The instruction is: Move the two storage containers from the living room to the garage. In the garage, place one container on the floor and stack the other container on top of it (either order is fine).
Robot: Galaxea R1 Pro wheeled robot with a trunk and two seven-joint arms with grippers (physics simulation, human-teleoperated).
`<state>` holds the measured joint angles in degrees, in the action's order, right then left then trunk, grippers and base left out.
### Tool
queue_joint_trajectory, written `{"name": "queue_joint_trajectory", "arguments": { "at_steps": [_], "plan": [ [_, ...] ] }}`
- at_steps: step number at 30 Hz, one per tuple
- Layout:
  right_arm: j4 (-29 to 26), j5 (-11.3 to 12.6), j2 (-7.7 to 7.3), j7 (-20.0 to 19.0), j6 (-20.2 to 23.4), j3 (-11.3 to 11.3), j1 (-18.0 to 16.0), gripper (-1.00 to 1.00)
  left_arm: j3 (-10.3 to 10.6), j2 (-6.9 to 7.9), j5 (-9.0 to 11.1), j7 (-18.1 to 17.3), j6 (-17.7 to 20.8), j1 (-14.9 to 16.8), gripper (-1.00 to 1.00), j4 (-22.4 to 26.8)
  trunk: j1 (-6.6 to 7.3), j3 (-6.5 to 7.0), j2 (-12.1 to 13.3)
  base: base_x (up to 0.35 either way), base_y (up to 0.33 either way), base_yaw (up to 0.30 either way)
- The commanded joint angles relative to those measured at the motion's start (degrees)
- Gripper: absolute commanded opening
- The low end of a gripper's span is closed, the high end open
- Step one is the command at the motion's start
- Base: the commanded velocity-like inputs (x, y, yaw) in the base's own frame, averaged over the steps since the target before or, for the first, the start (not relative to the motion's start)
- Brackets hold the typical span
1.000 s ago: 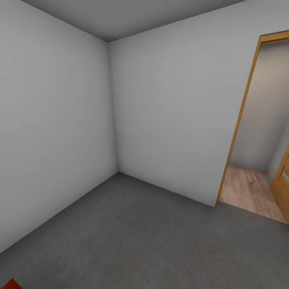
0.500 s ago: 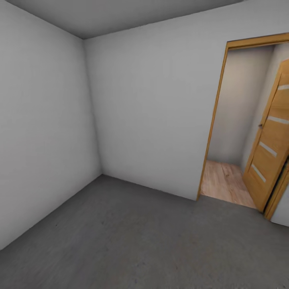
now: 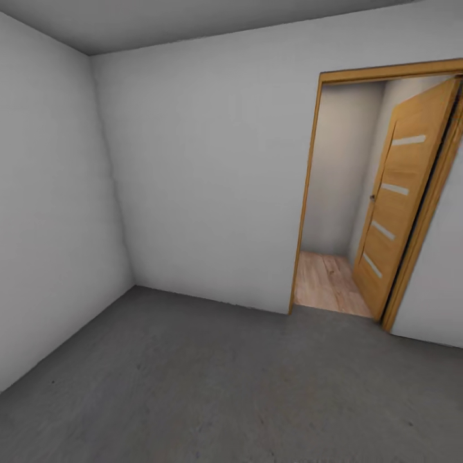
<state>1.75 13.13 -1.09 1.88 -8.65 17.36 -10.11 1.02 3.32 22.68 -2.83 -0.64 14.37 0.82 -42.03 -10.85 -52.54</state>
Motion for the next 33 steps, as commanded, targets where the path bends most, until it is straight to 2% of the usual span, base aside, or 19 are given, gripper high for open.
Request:
{"name": "queue_joint_trajectory", "arguments": {
  "at_steps": [1, 13, 24, 33],
  "plan": [
    [0.2, 0.5, 0.03, 0.0, -0.3, 0.5, -0.1, 1.00, 0.1, 0.02, 0.4, -0.2, -0.1, 0.0, 1.00, 0.0, -0.01, -0.08, -0.1, 0.000, 0.000, -0.293],
    [0.2, 0.5, 0.03, 0.0, -0.3, 0.5, -0.1, 1.00, 0.1, 0.02, 0.4, -0.2, -0.1, 0.0, 1.00, 0.0, -0.01, -0.08, -0.1, 0.000, 0.000, -0.293],
    [0.2, 0.6, -0.55, 0.0, -0.3, 0.4, -0.1, 1.00, 0.1, 0.02, 0.4, -0.2, -0.1, 0.0, 1.00, 0.0, -0.01, -0.08, -0.1, 0.000, 0.000, -0.293],
    [0.1, 1.7, -0.62, 0.1, -0.4, 0.4, -0.1, 1.00, 0.1, 0.02, 0.4, -0.2, -0.1, 0.0, 1.00, 0.0, -0.01, -0.08, -0.1, 0.000, 0.000, -0.293]
  ]
}}
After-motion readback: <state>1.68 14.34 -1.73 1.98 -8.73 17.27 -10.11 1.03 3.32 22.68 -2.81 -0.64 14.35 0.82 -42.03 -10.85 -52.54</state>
